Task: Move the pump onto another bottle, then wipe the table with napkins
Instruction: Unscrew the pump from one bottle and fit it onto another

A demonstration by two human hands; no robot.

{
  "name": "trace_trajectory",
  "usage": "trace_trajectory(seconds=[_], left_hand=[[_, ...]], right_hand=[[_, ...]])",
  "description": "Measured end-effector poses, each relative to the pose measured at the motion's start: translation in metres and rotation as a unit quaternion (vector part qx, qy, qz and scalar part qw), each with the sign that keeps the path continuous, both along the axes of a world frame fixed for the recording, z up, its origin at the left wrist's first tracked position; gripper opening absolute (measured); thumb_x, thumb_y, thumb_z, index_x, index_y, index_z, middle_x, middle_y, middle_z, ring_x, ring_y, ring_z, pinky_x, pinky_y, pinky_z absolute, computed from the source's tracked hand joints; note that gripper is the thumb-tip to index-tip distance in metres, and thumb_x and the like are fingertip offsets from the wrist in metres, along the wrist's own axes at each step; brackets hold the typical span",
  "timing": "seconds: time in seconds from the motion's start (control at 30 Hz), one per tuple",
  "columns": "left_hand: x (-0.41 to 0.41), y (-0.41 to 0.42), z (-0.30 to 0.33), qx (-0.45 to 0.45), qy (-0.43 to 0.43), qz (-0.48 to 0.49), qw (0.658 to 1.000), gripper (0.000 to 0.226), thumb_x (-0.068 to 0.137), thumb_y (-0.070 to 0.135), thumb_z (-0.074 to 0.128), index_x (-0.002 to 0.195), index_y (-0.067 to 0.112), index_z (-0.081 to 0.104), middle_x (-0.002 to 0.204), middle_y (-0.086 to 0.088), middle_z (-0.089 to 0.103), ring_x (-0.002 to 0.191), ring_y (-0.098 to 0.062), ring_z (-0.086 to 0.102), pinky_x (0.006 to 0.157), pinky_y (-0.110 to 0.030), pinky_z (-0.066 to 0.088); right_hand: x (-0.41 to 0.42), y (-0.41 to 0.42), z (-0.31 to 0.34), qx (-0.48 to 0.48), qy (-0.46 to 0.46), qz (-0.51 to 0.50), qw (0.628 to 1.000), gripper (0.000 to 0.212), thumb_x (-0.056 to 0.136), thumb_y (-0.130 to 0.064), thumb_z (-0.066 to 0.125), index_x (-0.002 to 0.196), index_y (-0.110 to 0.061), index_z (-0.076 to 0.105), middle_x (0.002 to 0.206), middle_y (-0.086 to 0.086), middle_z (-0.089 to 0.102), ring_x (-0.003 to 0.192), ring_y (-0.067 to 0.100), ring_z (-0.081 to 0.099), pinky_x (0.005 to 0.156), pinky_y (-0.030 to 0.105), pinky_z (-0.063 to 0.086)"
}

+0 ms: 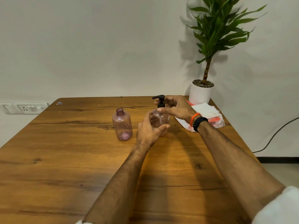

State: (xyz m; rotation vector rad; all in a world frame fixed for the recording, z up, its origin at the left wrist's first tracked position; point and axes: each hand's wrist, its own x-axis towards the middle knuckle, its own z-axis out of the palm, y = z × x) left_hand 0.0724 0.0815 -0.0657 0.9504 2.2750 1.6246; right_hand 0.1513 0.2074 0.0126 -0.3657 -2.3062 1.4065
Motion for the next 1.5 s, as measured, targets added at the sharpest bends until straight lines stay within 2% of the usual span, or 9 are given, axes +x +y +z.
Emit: trace_trajectory(seconds=[0.2,0.37,0.57,0.77,0.87,0.93,1.17,1.33,1.5], left_hand=[[-0.001,-0.001,-0.002,0.015,-0.004,-0.008,1.0,0.082,0.061,0.048,0.085,0.132,0.033,0.046,0.128,0.002,0.06,0.105,-0.007,0.056,0.079,-0.022,0.045],[0.0,-0.001,-0.007,0.007,0.05,0.028,0.998,0.073,0.065,0.049,0.082,0.126,0.035,0.046,0.12,0.005,0.066,0.093,0.0,0.056,0.064,-0.005,0.037],[0.001,0.0,-0.007,0.002,0.056,0.025,0.998,0.077,0.062,0.061,0.074,0.126,0.028,0.045,0.12,0.002,0.066,0.095,-0.005,0.061,0.064,-0.009,0.04],[-0.007,-0.003,-0.001,-0.005,0.018,-0.006,1.0,0.079,0.057,0.051,0.085,0.125,0.035,0.048,0.116,0.009,0.061,0.097,-0.006,0.058,0.071,-0.016,0.046],[-0.009,-0.005,0.001,0.002,0.009,-0.015,1.0,0.08,0.056,0.048,0.087,0.125,0.035,0.048,0.123,0.004,0.063,0.106,-0.011,0.062,0.086,-0.031,0.055],[-0.008,-0.005,0.0,-0.002,0.008,-0.014,1.0,0.081,0.057,0.049,0.087,0.126,0.036,0.047,0.125,0.003,0.062,0.108,-0.012,0.061,0.085,-0.031,0.054],[-0.004,-0.005,-0.002,-0.013,0.044,0.003,0.999,0.075,0.065,0.047,0.083,0.128,0.032,0.046,0.123,0.004,0.063,0.098,-0.005,0.058,0.069,-0.012,0.04],[0.003,-0.003,-0.003,-0.001,0.071,0.026,0.997,0.068,0.069,0.044,0.081,0.126,0.025,0.047,0.12,0.002,0.066,0.099,-0.009,0.064,0.073,-0.02,0.05],[0.006,-0.003,0.001,-0.006,0.06,0.021,0.998,0.071,0.071,0.041,0.08,0.129,0.02,0.046,0.121,-0.003,0.066,0.102,-0.014,0.065,0.075,-0.02,0.049]], right_hand=[[-0.001,-0.002,-0.006,-0.059,0.05,-0.006,0.997,0.036,0.075,-0.006,0.079,0.11,-0.006,0.071,0.103,0.006,0.074,0.098,0.011,0.07,0.081,0.019,0.055],[-0.007,-0.016,-0.016,-0.06,0.081,-0.086,0.991,0.037,0.069,-0.009,0.083,0.105,-0.01,0.073,0.099,0.002,0.075,0.093,0.008,0.071,0.083,0.023,0.056],[-0.019,-0.033,-0.026,-0.088,0.119,-0.182,0.972,0.034,0.067,-0.012,0.086,0.099,-0.014,0.074,0.087,-0.008,0.073,0.077,-0.005,0.069,0.064,0.009,0.052],[0.001,-0.003,-0.01,-0.087,0.051,0.0,0.995,0.04,0.077,-0.006,0.077,0.116,-0.006,0.068,0.111,0.008,0.072,0.106,0.016,0.068,0.093,0.029,0.054],[0.004,0.007,-0.004,-0.085,0.009,0.063,0.994,0.041,0.082,-0.007,0.072,0.122,-0.01,0.065,0.115,0.005,0.071,0.109,0.015,0.067,0.088,0.029,0.055],[0.002,0.007,-0.004,-0.076,0.007,0.071,0.995,0.039,0.082,-0.007,0.072,0.121,-0.01,0.065,0.113,0.004,0.072,0.106,0.013,0.068,0.081,0.023,0.056],[-0.006,-0.014,-0.021,-0.058,0.077,-0.071,0.993,0.034,0.076,-0.009,0.079,0.109,-0.01,0.072,0.101,0.002,0.075,0.097,0.008,0.07,0.089,0.027,0.055],[-0.016,-0.032,-0.03,-0.03,0.112,-0.195,0.974,0.028,0.073,-0.017,0.082,0.1,-0.015,0.076,0.087,-0.014,0.073,0.079,-0.011,0.067,0.066,0.006,0.051],[-0.024,-0.044,-0.034,-0.003,0.103,-0.273,0.956,0.025,0.072,-0.028,0.083,0.095,-0.021,0.077,0.068,-0.026,0.063,0.065,-0.021,0.059,0.059,0.0,0.044]])
